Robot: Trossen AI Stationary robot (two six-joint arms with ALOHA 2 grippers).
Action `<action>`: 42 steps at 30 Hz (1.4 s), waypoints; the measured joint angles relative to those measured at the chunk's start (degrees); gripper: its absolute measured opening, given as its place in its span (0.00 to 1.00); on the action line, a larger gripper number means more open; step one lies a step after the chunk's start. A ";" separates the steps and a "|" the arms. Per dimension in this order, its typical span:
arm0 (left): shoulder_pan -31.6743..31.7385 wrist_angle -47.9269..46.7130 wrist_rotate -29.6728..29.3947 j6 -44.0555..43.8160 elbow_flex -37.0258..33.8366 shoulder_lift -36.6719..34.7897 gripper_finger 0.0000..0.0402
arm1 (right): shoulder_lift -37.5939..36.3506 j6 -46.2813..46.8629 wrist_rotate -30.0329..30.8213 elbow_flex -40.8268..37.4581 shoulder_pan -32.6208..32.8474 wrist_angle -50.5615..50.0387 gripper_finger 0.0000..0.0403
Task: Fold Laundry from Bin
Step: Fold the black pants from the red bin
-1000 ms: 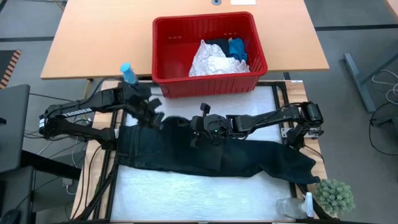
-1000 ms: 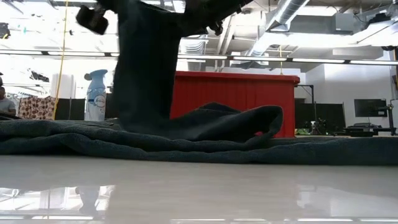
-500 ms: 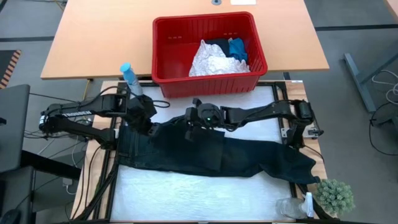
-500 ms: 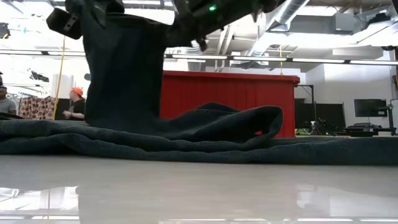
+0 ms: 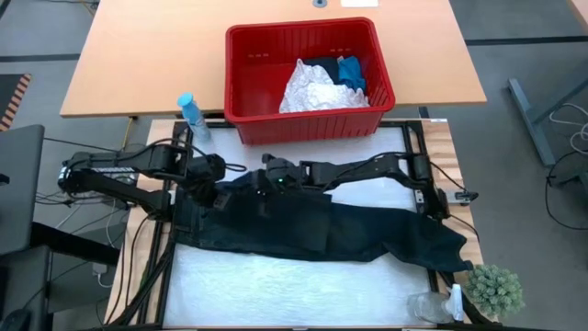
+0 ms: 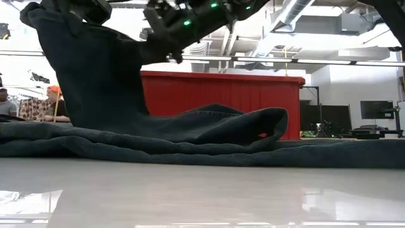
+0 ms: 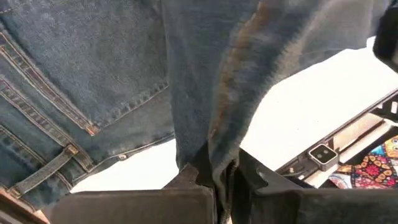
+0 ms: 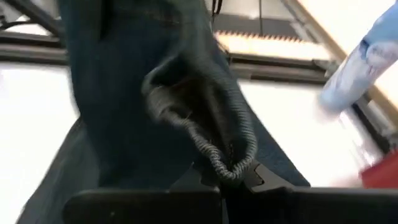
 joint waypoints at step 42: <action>-6.49 32.48 -0.22 -26.85 2.80 -0.44 0.00 | -4.29 -4.64 -1.18 4.11 -1.67 -8.75 0.06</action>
